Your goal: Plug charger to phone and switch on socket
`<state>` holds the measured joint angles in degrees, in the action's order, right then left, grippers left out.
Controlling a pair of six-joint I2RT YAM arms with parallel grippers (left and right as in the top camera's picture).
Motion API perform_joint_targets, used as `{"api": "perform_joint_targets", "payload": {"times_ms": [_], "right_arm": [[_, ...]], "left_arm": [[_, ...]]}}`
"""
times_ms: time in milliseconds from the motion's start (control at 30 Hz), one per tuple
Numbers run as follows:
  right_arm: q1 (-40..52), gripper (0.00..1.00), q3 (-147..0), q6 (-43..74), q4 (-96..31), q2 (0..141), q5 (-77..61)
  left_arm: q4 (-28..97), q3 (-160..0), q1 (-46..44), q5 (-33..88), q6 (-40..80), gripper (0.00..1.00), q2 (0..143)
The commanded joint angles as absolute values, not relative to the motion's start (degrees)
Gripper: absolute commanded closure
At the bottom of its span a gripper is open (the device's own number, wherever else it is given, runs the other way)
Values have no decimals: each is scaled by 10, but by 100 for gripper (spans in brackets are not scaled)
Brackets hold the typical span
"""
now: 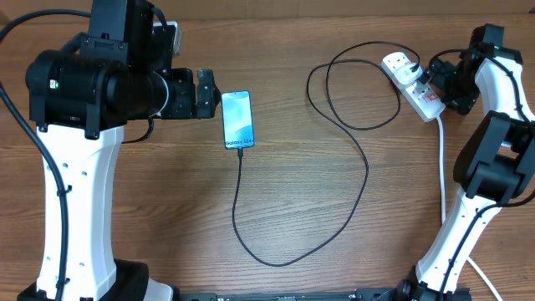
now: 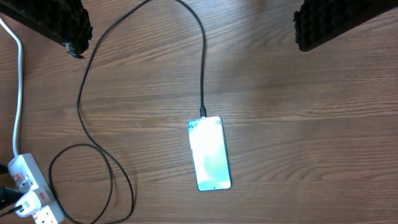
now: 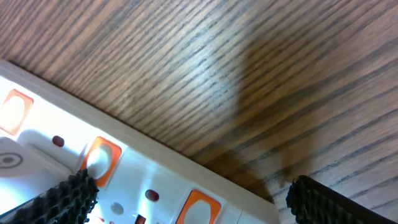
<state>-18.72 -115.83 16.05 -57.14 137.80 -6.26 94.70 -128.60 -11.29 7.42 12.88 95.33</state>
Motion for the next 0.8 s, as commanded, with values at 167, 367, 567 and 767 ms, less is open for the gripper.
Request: {"api": "perform_joint_targets", "payload": {"times_ms": [167,367,567,767], "right_arm": [[-206,0,-1153,163,-611,1334,-59],[-224,0,-1153,170,-645,1226,-61],[-223,0,-1152,174,-703,1098,-61],[-222,0,-1152,183,-778,987,-61]], "left_arm": [[945,-1284,-117,70,114,0,956],[945,-1284,-117,70,114,0,956],[945,-1284,-117,70,114,1,956],[945,-1284,-117,70,114,0,956]]}}
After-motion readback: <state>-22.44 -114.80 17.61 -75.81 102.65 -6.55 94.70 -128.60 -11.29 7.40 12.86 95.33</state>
